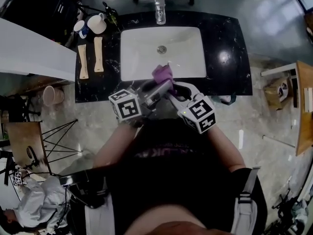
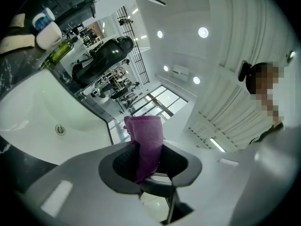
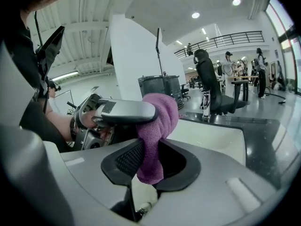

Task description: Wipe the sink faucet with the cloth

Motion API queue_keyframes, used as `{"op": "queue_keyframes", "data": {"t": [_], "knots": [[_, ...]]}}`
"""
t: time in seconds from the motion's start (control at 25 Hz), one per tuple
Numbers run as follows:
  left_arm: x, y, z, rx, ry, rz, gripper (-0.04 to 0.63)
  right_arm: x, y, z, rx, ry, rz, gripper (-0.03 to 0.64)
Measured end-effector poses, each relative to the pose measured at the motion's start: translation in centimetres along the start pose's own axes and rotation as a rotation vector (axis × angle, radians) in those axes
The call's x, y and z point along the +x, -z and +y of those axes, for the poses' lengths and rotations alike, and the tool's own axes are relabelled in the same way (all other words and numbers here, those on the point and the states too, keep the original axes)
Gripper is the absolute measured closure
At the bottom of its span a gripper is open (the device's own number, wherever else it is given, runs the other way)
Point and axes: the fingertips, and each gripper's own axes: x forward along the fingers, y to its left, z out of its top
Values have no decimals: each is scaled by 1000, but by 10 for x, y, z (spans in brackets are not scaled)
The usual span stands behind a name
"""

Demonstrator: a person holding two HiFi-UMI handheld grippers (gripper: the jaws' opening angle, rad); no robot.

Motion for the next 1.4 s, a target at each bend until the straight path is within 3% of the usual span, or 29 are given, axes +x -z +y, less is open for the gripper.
{"op": "queue_keyframes", "data": {"t": [0.2, 0.32, 0.4, 0.52, 0.6, 0.72, 1.04, 1.4], "knots": [[-12, 4, 8, 32, -45, 15, 459, -16, 8, -17, 22, 68, -16, 515], [-21, 5, 15, 11, -68, -10, 480, -35, 24, -45, 95, 135, -17, 516], [-25, 6, 18, -9, -73, -28, 499, -61, 38, -80, 134, 240, -9, 516], [-31, 15, 25, 31, -105, 1, 595, -109, 66, -148, 154, 452, 59, 515], [-36, 26, 29, 74, -122, 36, 595, -134, 91, -188, 168, 558, 147, 515], [-38, 42, 31, 102, -146, 81, 595, -150, 125, -231, 197, 641, 278, 515], [-40, 51, 30, 124, -156, 116, 595, -119, 167, -265, 261, 648, 470, 514], [-49, 45, 43, 101, -177, 90, 595, -115, 169, -270, 320, 652, 479, 511]]}}
